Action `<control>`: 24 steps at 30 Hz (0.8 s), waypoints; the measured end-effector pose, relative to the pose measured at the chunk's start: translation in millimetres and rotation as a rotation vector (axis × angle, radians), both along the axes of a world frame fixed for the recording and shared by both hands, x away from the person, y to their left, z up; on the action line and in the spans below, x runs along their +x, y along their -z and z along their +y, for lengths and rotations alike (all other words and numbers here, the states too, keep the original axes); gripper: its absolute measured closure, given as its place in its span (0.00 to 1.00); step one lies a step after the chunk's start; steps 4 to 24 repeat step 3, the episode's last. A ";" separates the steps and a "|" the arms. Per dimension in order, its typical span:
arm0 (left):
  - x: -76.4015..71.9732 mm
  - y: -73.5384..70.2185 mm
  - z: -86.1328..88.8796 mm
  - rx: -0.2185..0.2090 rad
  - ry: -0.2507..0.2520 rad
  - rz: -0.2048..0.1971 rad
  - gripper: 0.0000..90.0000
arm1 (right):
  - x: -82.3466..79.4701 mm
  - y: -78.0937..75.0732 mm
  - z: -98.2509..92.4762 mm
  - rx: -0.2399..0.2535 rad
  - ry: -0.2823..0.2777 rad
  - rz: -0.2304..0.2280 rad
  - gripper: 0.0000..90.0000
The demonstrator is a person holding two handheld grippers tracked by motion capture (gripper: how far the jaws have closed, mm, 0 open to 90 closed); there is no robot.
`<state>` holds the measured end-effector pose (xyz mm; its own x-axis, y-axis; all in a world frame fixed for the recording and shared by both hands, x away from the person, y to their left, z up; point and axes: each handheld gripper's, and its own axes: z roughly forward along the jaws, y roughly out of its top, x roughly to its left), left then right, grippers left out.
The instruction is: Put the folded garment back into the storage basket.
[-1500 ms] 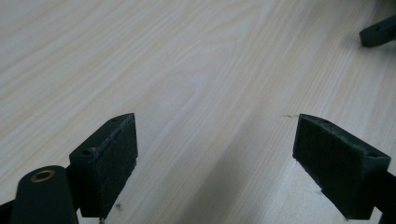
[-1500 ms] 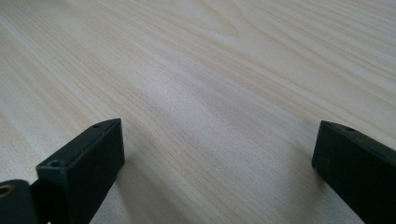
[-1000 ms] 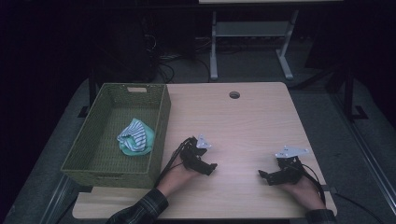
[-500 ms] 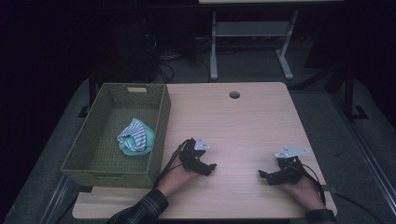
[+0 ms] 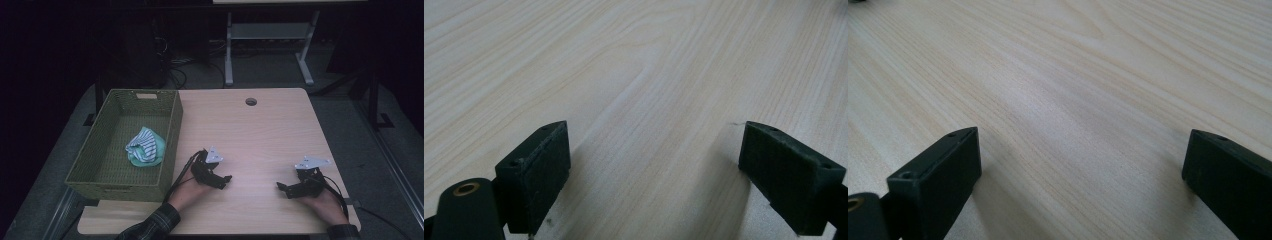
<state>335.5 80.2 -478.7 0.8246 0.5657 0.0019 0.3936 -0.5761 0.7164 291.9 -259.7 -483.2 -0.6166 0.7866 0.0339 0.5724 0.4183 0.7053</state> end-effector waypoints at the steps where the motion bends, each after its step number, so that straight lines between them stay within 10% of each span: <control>1: 0.0 0.0 0.0 0.000 0.000 0.000 0.14 | 0.0 0.0 0.0 0.000 0.000 0.000 0.02; 24: 0.0 0.0 0.0 0.000 0.000 0.000 0.14 | 0.0 0.0 0.0 0.000 0.000 0.000 0.02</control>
